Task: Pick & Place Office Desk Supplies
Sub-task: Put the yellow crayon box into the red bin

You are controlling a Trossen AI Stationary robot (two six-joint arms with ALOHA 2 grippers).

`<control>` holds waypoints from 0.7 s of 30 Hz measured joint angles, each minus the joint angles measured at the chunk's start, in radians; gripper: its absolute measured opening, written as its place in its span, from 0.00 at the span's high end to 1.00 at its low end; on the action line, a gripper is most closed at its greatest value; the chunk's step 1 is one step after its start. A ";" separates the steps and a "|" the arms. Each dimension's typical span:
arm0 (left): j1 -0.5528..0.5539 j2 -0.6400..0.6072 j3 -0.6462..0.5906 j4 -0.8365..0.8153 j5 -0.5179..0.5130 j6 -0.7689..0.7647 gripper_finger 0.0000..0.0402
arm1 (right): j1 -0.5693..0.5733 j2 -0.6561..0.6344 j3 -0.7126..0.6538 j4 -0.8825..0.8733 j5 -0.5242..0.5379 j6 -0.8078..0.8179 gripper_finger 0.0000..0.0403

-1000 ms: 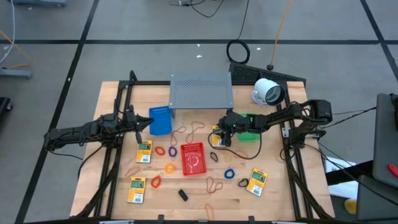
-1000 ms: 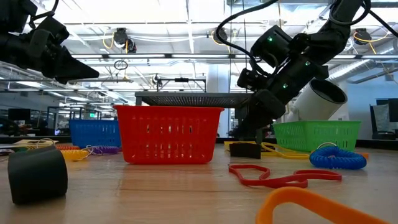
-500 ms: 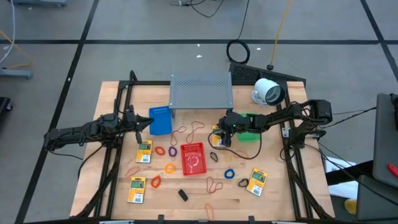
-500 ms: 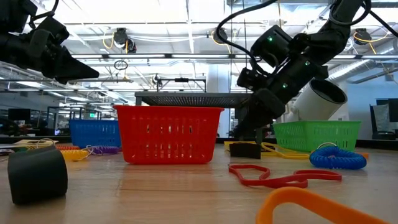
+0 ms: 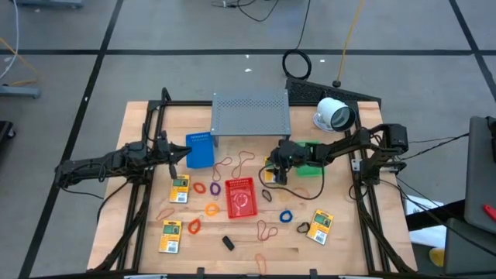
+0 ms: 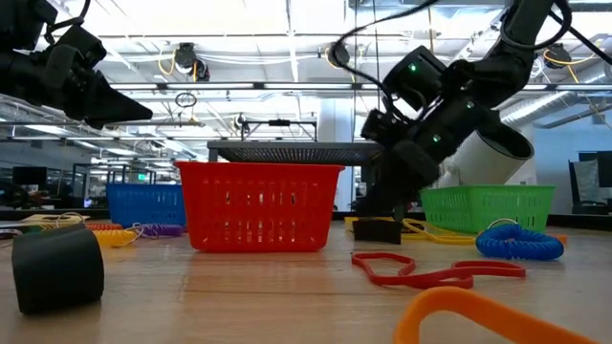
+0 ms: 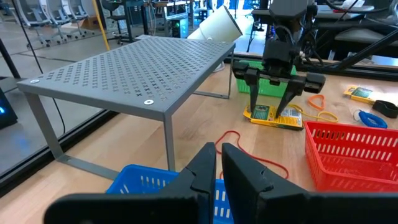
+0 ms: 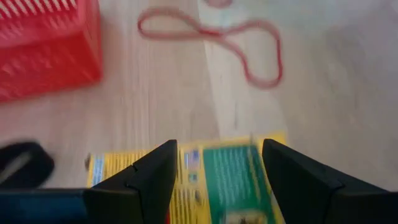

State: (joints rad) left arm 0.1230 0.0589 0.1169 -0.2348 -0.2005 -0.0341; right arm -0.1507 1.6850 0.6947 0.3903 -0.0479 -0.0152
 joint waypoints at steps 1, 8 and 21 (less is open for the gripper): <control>0.000 0.000 0.000 0.000 0.000 0.000 0.91 | -0.001 -0.001 0.000 0.002 0.011 -0.002 0.44; 0.000 0.000 0.000 0.000 0.000 0.000 0.91 | -0.001 0.001 -0.001 -0.006 0.077 -0.024 0.44; 0.000 0.000 0.000 0.000 0.000 0.000 0.91 | -0.029 0.001 -0.001 -0.014 0.097 0.004 0.44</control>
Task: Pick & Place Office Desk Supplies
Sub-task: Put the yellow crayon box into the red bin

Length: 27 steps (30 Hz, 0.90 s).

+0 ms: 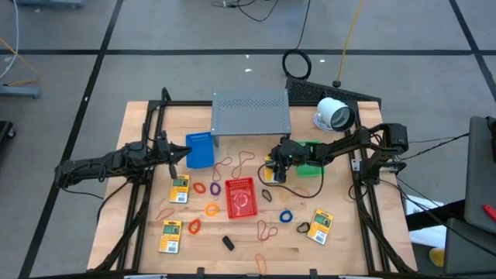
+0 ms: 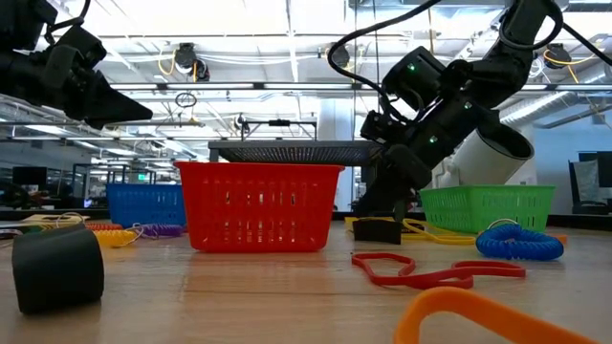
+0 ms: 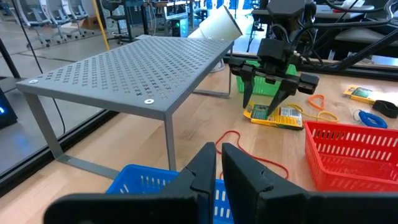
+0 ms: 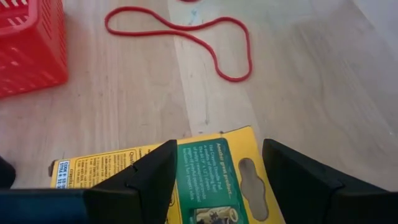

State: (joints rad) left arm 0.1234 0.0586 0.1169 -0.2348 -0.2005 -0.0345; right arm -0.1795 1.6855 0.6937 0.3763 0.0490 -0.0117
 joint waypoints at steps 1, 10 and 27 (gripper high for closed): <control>0.000 0.000 0.000 0.000 0.000 0.000 0.91 | 0.000 0.000 0.000 0.000 0.008 0.000 0.44; 0.000 0.000 0.000 0.000 0.000 0.000 0.91 | -0.003 0.000 0.000 -0.021 0.042 0.037 0.44; 0.000 0.000 0.000 0.000 0.000 0.000 0.91 | -0.013 0.150 0.005 0.135 -0.033 0.078 0.44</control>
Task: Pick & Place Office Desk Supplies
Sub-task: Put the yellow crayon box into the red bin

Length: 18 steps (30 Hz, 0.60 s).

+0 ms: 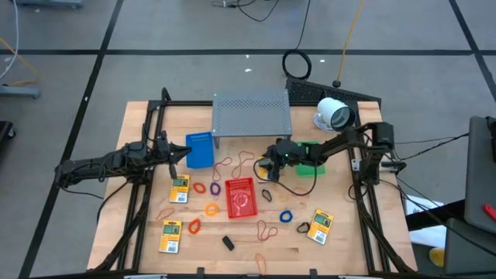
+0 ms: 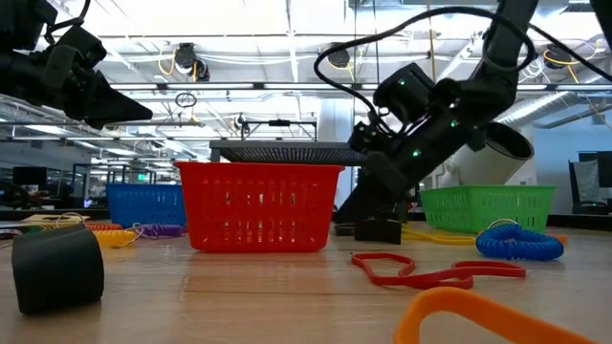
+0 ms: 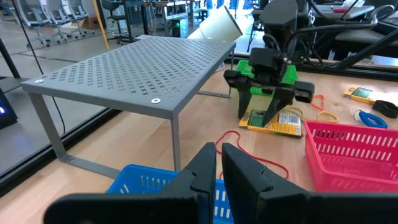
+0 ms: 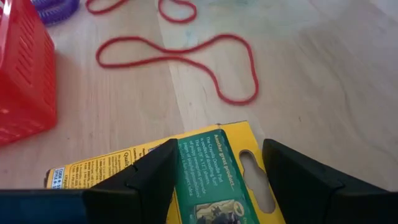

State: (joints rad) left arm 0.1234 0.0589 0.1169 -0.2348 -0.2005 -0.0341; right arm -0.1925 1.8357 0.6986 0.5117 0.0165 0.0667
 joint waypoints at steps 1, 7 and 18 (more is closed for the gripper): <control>0.000 0.000 0.000 0.000 0.000 0.000 0.91 | 0.000 0.005 -0.001 0.017 -0.003 0.000 0.44; 0.000 0.000 0.000 0.000 0.000 0.003 0.91 | 0.000 0.004 -0.001 0.011 -0.015 -0.006 0.44; 0.000 0.000 0.000 0.000 0.000 0.003 0.91 | 0.002 0.004 -0.003 -0.033 -0.068 -0.014 0.90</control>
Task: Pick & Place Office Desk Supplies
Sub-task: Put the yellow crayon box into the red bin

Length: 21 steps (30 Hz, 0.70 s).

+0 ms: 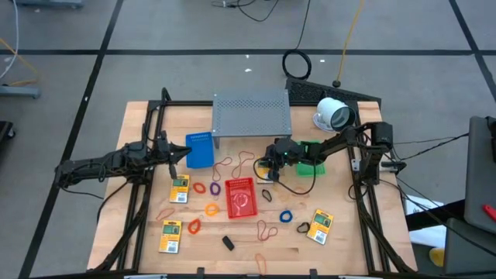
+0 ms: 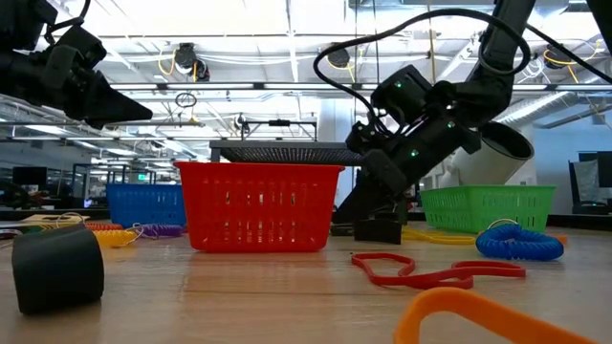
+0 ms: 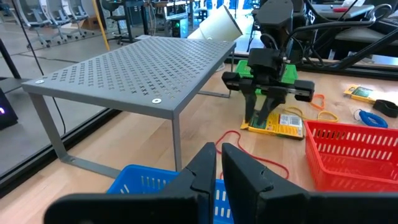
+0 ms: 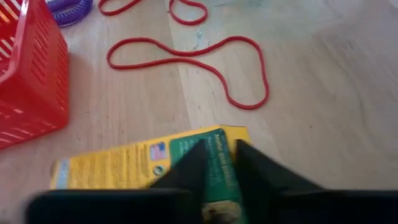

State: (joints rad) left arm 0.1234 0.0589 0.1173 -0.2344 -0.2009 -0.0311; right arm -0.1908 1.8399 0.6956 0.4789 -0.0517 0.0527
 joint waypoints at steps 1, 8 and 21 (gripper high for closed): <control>0.000 0.000 0.000 0.000 0.000 0.000 0.91 | 0.000 0.000 0.000 0.002 0.002 -0.012 0.95; 0.000 0.000 0.000 0.000 0.000 0.000 0.91 | 0.032 -0.058 -0.003 0.002 0.003 -0.024 1.00; 0.000 0.000 0.000 0.000 -0.001 -0.007 0.91 | 0.156 -0.312 -0.002 -0.100 0.257 -0.104 1.00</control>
State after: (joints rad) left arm 0.1231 0.0589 0.1173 -0.2347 -0.2016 -0.0381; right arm -0.0347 1.5278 0.6934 0.3788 0.2050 -0.0512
